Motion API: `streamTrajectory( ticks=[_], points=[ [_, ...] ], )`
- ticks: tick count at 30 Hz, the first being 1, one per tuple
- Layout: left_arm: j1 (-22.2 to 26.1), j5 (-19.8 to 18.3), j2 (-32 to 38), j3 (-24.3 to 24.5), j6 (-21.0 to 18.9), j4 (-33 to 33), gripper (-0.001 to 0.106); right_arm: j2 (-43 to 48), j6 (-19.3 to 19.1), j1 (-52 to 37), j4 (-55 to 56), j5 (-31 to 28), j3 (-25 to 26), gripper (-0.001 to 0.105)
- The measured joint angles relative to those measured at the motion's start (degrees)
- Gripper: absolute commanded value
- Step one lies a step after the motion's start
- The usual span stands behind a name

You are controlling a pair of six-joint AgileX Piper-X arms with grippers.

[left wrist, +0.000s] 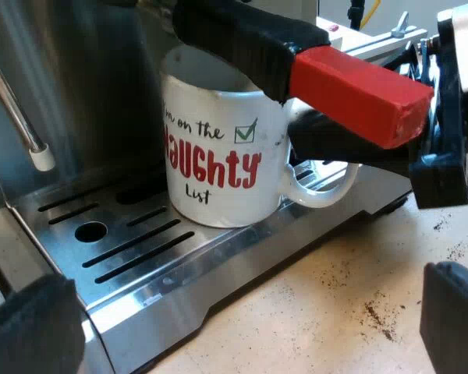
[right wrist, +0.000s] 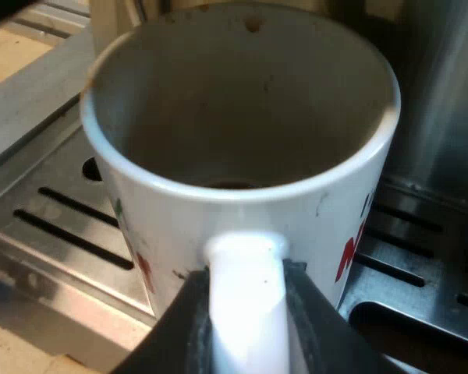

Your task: Place mug into machine

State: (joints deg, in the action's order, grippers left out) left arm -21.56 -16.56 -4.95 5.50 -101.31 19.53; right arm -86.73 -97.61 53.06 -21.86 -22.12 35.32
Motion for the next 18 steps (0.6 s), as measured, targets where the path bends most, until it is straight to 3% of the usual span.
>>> streamTrajectory(
  ticks=[4,7,14,18],
  points=[
    [0.0,0.0,0.0,0.0,0.0,0.0,0.089,0.0,2.0,-0.2,-0.2,-0.1,0.0,0.044],
    [0.0,0.0,0.0,0.0,0.0,0.0,0.089,0.0,2.5,-0.2,-1.0,-0.1,0.2,0.057],
    [0.0,0.0,0.0,0.0,0.0,0.0,0.089,1.7,2.5,0.4,1.0,-1.0,0.3,0.045],
    [0.0,0.0,0.0,0.0,0.0,0.0,0.089,2.1,7.2,0.6,1.1,-3.0,-0.4,0.043]
  ],
)
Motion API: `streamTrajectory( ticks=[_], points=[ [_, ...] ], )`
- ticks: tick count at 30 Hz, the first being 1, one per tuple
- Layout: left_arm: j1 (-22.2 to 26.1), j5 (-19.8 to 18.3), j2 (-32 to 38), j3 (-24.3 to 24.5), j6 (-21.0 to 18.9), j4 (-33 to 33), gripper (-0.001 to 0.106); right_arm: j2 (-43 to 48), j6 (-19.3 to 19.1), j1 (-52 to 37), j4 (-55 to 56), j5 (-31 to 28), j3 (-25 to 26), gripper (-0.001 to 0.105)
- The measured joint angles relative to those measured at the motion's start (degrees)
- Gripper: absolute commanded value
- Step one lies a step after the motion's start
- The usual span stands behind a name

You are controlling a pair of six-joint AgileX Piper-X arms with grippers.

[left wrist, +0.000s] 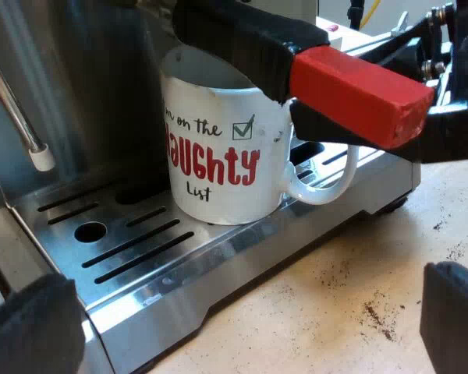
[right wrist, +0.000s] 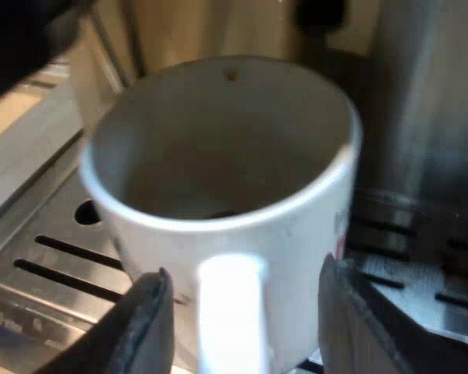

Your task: Place mug into machine

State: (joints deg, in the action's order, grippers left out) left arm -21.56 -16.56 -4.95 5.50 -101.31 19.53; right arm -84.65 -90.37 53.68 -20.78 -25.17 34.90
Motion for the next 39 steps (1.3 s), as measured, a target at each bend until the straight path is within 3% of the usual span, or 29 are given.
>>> streamTrajectory(
  ticks=[3,9,18,19,39],
  points=[
    [0.0,0.0,0.0,0.0,0.0,0.0,0.089,0.0,2.9,0.0,0.0,0.0,-1.1,0.043],
    [0.0,0.0,0.0,0.0,0.0,0.0,0.089,-2.6,2.9,0.0,-4.4,2.4,-1.8,0.043],
    [0.0,0.0,0.0,0.0,0.0,0.0,0.089,-9.7,0.8,-0.2,-15.3,0.5,-1.8,0.043],
    [0.0,0.0,0.0,0.0,0.0,0.0,0.089,-10.7,-1.1,-0.2,-16.5,0.3,-1.6,0.043],
    [0.0,0.0,0.0,0.0,0.0,0.0,0.089,-18.3,-5.3,-0.2,-16.7,-1.9,8.8,0.043]
  ],
)
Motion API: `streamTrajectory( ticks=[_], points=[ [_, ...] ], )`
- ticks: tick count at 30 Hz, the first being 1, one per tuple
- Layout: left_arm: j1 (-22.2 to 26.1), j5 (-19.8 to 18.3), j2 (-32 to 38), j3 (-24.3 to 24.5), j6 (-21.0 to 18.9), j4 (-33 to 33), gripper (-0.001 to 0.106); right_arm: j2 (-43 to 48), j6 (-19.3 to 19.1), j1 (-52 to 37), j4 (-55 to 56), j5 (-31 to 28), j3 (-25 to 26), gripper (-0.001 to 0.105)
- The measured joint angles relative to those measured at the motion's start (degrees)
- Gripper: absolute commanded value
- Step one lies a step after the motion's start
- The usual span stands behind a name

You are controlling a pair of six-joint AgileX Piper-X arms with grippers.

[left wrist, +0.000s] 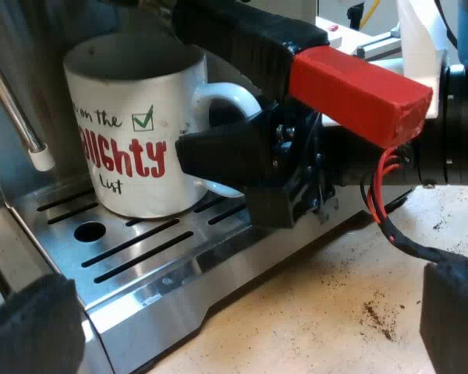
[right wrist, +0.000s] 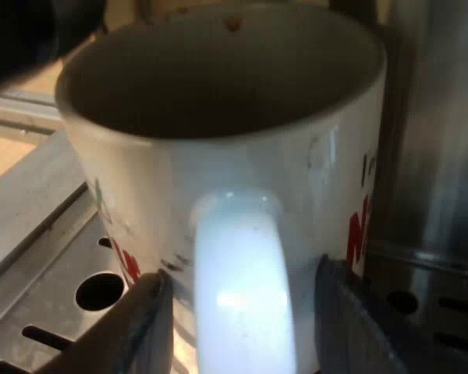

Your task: Place mug into machine

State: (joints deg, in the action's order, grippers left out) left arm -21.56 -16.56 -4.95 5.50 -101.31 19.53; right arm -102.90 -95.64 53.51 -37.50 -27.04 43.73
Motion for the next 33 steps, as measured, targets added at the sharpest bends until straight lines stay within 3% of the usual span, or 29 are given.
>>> streamTrajectory(
  ticks=[6,20,26,33],
  points=[
    [0.0,0.0,0.0,0.0,0.0,0.0,0.089,2.3,0.0,0.8,7.5,-0.8,0.0,0.043],
    [0.0,0.0,0.0,0.0,0.0,-0.1,0.089,17.7,0.0,2.7,36.2,-1.1,0.1,0.043],
    [0.0,0.0,0.0,0.0,0.0,-3.9,0.089,24.8,0.5,2.7,47.1,-1.1,0.2,0.043],
    [0.0,-1.8,0.0,1.2,0.0,-6.3,0.089,34.3,0.5,2.7,51.9,6.7,0.2,0.043]
  ],
)
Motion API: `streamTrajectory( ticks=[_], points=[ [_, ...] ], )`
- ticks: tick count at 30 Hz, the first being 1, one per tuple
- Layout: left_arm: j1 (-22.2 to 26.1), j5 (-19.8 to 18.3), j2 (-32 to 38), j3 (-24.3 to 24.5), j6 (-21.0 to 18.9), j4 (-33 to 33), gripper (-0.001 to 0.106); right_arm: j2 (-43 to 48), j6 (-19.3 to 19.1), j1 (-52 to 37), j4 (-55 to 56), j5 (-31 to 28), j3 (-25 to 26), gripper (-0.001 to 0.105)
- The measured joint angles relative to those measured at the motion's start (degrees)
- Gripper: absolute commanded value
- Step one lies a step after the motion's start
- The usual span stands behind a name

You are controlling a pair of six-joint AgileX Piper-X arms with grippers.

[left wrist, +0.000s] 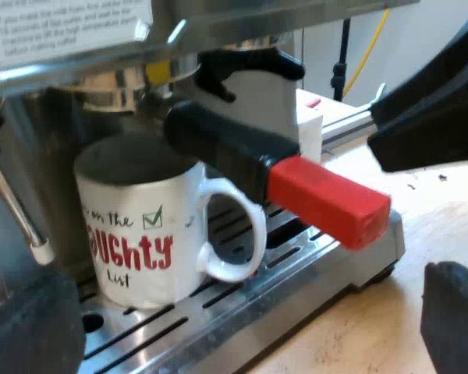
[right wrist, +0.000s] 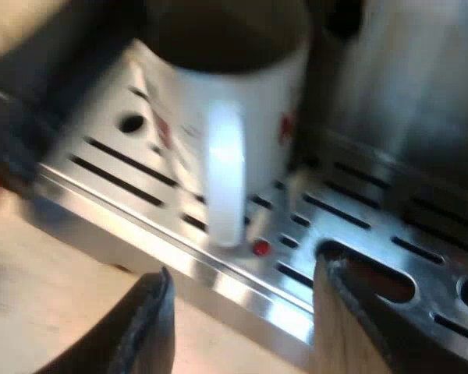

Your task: Place mug into machine

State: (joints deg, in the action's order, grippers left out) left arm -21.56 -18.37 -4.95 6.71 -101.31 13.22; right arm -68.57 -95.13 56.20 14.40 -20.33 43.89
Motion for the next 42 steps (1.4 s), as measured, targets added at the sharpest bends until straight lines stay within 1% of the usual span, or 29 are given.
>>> streamTrajectory(
  ticks=[1,3,5,6,8,12,17,20,23,27,29,33,36,38,42],
  points=[
    [0.0,-0.1,0.0,0.9,0.0,0.1,0.089,1.9,0.0,0.0,0.1,0.8,0.0,0.043],
    [0.0,-0.1,0.0,2.8,0.0,0.3,0.089,4.8,0.0,0.0,0.4,1.3,0.0,0.038],
    [0.0,-0.3,0.0,5.4,0.0,1.3,0.089,9.1,0.0,0.0,0.3,1.7,0.0,0.024],
    [0.0,-0.3,0.0,6.2,0.0,2.2,0.089,10.0,0.0,0.0,0.3,1.7,0.0,0.019],
    [0.0,-0.3,0.0,8.9,0.0,5.8,0.089,12.7,0.0,0.0,-0.1,2.0,0.1,0.001],
    [0.0,-0.3,0.0,12.2,0.0,9.7,0.089,15.2,0.3,0.0,-0.8,2.5,0.1,0.0],
    [0.0,-0.3,0.1,17.3,0.0,10.2,0.089,14.7,0.4,2.2,-5.8,2.8,0.1,0.0],
    [0.0,-0.3,0.2,19.3,0.0,10.2,0.089,12.9,0.4,3.8,-8.3,2.1,0.1,0.0],
    [0.0,-0.3,0.2,19.9,0.0,10.2,0.089,9.9,0.4,4.7,-11.7,1.4,0.1,0.0],
    [0.0,-0.3,0.2,19.9,0.0,10.3,0.089,8.3,0.4,4.7,-14.4,1.2,0.1,0.0],
    [0.0,-0.4,0.2,19.9,0.0,12.2,0.089,3.9,0.9,4.7,-19.6,-1.6,0.1,0.0],
    [0.0,-0.5,0.2,19.9,0.0,13.7,0.089,1.5,2.0,4.7,-20.1,-1.8,0.9,0.0],
    [0.0,-0.5,0.2,19.9,0.0,13.7,0.089,-0.8,2.6,4.7,-20.2,-2.2,2.2,0.0],
    [0.0,-0.5,0.2,19.9,0.0,13.7,0.089,-3.2,2.8,4.7,-20.2,-4.3,4.8,0.0],
    [0.0,-0.5,0.2,19.9,0.0,13.7,0.089,-4.9,3.0,4.7,-20.3,-5.4,6.5,0.0]
  ],
)
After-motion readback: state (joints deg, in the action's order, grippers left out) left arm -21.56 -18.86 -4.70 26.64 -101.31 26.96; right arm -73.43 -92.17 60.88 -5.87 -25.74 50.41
